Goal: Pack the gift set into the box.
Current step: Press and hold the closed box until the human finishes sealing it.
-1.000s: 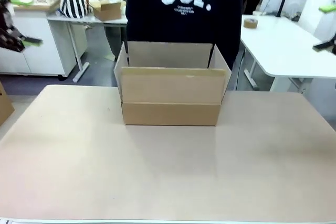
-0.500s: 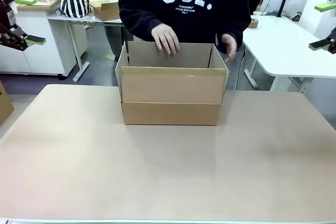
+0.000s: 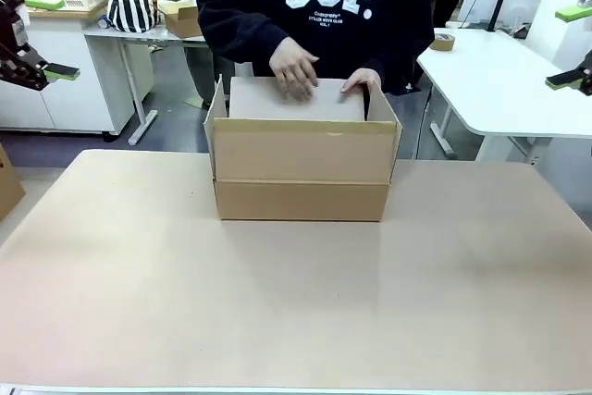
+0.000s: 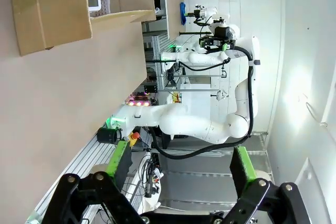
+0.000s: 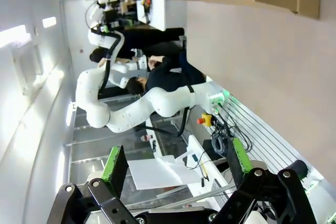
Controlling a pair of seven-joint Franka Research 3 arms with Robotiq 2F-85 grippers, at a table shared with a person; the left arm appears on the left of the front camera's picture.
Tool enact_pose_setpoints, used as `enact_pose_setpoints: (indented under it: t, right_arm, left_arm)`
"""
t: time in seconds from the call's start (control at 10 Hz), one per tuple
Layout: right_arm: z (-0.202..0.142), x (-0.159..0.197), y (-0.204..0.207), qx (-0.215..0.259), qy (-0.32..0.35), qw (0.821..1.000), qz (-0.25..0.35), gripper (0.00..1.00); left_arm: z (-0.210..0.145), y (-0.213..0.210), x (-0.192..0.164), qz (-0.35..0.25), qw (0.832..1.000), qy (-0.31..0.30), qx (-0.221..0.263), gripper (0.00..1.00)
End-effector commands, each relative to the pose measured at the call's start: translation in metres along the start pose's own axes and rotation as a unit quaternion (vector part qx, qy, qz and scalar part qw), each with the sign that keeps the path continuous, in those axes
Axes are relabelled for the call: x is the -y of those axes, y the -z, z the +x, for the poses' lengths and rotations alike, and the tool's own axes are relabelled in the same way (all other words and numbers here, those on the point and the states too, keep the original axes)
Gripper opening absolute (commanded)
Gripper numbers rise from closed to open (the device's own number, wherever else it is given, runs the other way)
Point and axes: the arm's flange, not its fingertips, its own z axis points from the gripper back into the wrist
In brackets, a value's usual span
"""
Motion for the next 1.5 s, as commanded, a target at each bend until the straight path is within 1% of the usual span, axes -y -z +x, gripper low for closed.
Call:
enact_pose_setpoints:
  t: [0.0, 1.4]
  right_arm:
    - [-0.0028, -0.0006, -0.0012, -0.007, -0.003, 1.000, -0.004, 1.00]
    - [-0.0028, -0.0006, -0.0012, -0.007, -0.003, 1.000, -0.004, 1.00]
  left_arm:
    - [-0.0016, -0.0009, 0.0030, -0.001, 1.000, 0.001, -0.004, 1.00]
    - [-0.0016, -0.0009, 0.0030, -0.001, 1.000, 0.001, -0.004, 1.00]
